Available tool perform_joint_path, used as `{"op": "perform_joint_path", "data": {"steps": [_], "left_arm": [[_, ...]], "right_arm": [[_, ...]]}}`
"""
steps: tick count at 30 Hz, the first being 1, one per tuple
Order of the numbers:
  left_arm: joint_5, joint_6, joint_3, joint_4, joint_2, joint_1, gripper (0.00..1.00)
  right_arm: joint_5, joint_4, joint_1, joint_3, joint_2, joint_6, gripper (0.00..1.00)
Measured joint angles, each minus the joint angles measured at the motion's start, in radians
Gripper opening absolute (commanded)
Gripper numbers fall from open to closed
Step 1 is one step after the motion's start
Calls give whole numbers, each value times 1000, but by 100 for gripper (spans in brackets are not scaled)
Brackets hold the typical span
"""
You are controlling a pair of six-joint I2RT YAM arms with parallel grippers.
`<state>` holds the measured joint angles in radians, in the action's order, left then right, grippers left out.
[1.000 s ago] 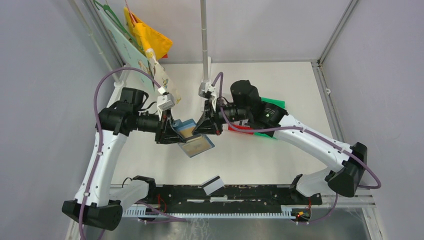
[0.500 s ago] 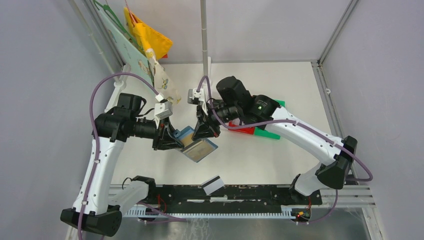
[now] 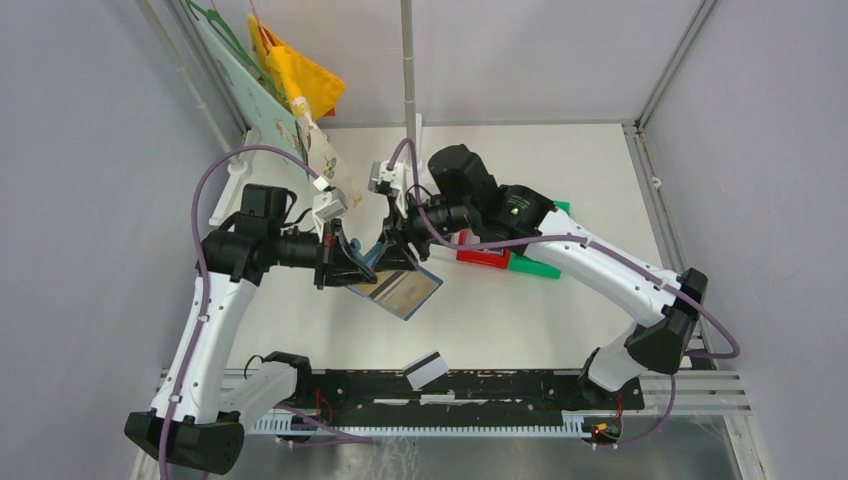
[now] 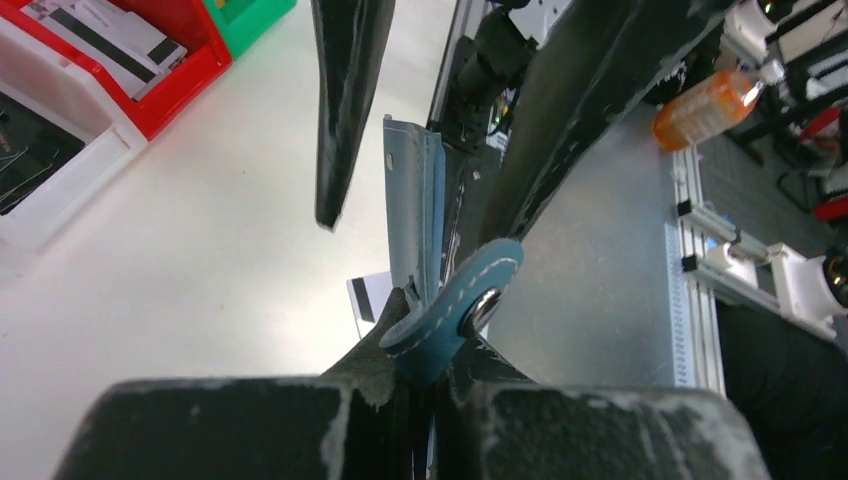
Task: Take the credit cards out of the card holder
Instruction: Remove the credit card from the card holder.
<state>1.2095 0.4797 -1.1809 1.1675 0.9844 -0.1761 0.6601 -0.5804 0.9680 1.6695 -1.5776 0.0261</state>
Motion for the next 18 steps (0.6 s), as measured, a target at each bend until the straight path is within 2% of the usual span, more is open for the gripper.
{"op": "perform_joint_path", "data": {"steps": [3, 8, 11, 15, 18], "left_arm": [[-15, -188, 32, -151, -12, 0, 2], [-109, -512, 64, -435, -75, 0, 2], [-145, -667, 70, -567, -111, 0, 2], [-161, -831, 71, -703, -126, 0, 2], [-160, -908, 72, -757, -122, 0, 2]], "right_arm": [[-50, 129, -40, -84, 65, 77, 55], [-126, 462, -194, -444, 347, 302, 57], [-119, 674, -211, -608, 466, 446, 57], [-50, 998, -197, -746, 479, 664, 56], [-21, 1172, -198, -820, 436, 798, 55]]}}
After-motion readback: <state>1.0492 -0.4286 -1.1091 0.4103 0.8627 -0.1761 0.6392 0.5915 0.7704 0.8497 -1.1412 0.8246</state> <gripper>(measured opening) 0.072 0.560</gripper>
